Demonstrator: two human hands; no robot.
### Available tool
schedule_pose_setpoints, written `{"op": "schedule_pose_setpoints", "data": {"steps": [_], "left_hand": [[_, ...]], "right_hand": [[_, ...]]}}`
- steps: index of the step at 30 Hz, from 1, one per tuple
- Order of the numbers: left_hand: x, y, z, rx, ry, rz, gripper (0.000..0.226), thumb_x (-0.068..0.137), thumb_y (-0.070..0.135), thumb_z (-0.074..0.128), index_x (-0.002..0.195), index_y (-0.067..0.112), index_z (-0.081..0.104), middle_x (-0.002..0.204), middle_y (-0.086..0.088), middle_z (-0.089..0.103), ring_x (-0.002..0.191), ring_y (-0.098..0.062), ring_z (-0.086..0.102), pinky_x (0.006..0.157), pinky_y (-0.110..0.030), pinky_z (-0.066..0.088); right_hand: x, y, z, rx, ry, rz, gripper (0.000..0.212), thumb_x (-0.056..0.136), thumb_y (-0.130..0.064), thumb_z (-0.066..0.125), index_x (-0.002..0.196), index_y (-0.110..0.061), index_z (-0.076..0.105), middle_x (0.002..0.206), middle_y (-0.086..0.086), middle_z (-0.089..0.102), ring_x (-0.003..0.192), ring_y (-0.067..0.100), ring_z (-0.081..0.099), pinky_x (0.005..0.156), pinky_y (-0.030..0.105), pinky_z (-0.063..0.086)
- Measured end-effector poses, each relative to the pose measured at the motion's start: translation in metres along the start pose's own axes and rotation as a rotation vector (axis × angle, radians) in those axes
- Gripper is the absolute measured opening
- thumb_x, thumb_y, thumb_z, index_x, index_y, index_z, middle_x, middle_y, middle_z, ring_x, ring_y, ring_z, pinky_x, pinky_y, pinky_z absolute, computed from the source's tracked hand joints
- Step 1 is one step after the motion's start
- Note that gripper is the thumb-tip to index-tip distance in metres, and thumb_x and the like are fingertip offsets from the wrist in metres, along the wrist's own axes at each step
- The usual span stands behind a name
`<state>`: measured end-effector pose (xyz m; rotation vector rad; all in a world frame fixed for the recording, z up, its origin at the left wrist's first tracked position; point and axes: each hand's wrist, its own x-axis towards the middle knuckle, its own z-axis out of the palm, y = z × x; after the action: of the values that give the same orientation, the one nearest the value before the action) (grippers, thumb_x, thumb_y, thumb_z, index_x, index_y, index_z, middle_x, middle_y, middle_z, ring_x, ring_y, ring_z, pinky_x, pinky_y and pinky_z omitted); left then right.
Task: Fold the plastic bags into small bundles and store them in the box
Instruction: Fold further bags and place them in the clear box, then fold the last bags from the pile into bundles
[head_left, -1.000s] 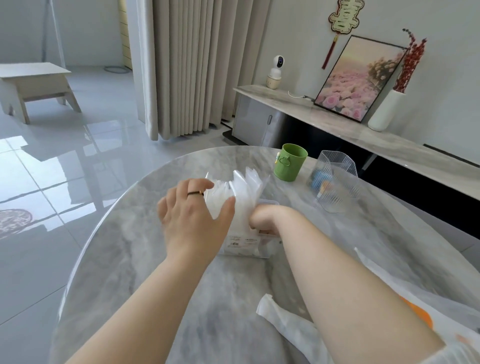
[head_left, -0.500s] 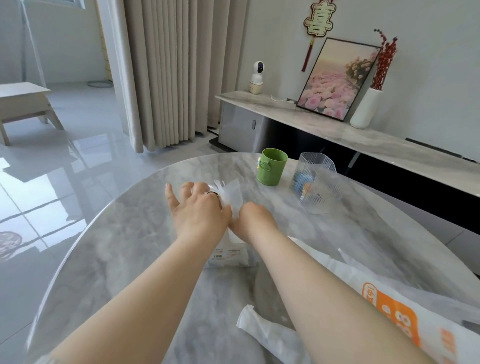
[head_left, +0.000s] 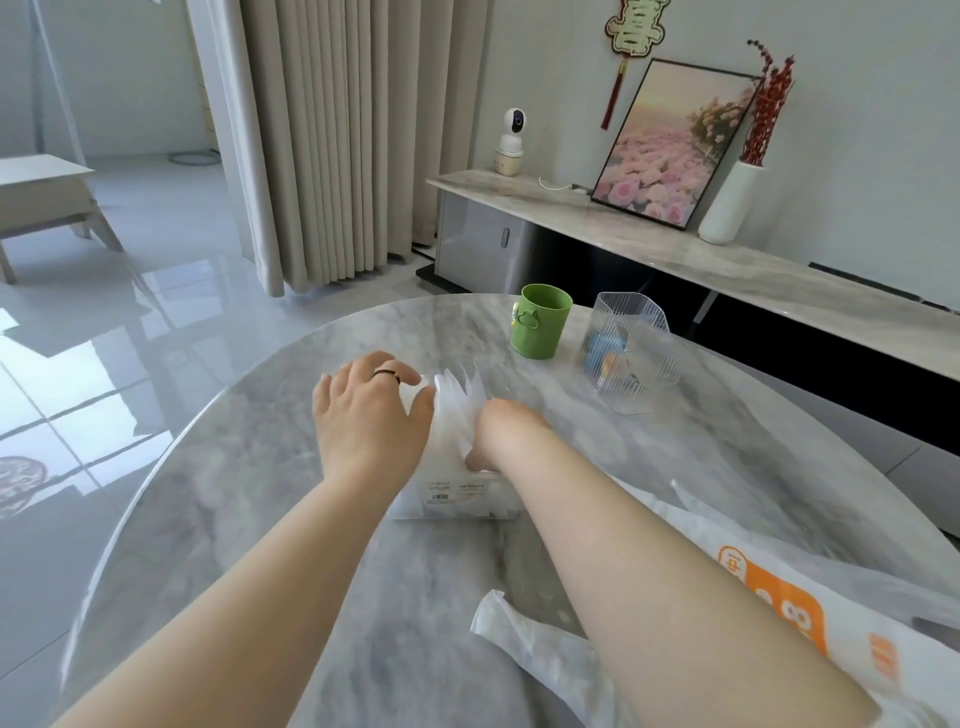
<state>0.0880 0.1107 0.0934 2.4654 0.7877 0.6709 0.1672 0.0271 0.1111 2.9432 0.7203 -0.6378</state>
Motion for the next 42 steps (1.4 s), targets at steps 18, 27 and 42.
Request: {"op": "schedule_pose_setpoints", "data": {"steps": [18,27,42], "left_hand": [[-0.150,-0.002,-0.043,-0.169,-0.262,0.175,0.020,0.094,0.024,0.047,0.107,0.025,0.062,0.098,0.023,0.048,0.112,-0.010,0.050,0.081,-0.017,0.032],[-0.198,0.010,-0.033,-0.089,-0.432,0.356,0.025,0.094,0.028,0.046,0.116,0.032,0.058,0.107,0.034,0.043,0.114,0.000,0.048,0.079,-0.007,0.026],[-0.213,0.003,0.014,0.361,-0.618,0.866,0.057,0.016,0.040,0.084,0.071,0.031,0.073,0.077,0.019,0.070,0.085,-0.006,0.066,0.083,-0.024,0.034]], "right_hand": [[-0.206,0.160,0.121,-0.017,0.091,-0.075,0.049,0.090,-0.033,0.051,0.137,-0.028,0.038,0.142,-0.011,0.040,0.130,0.011,0.039,0.097,0.021,0.035],[-0.204,0.180,0.165,-0.092,0.288,0.002,0.030,0.095,-0.011,0.034,0.119,-0.012,0.052,0.128,0.003,0.050,0.119,0.019,0.047,0.084,0.028,0.039],[-0.232,0.114,0.191,0.135,0.450,-0.387,0.009,0.062,-0.033,0.036,0.064,-0.030,0.045,0.053,-0.019,0.055,0.051,-0.004,0.053,0.061,0.013,0.034]]}}
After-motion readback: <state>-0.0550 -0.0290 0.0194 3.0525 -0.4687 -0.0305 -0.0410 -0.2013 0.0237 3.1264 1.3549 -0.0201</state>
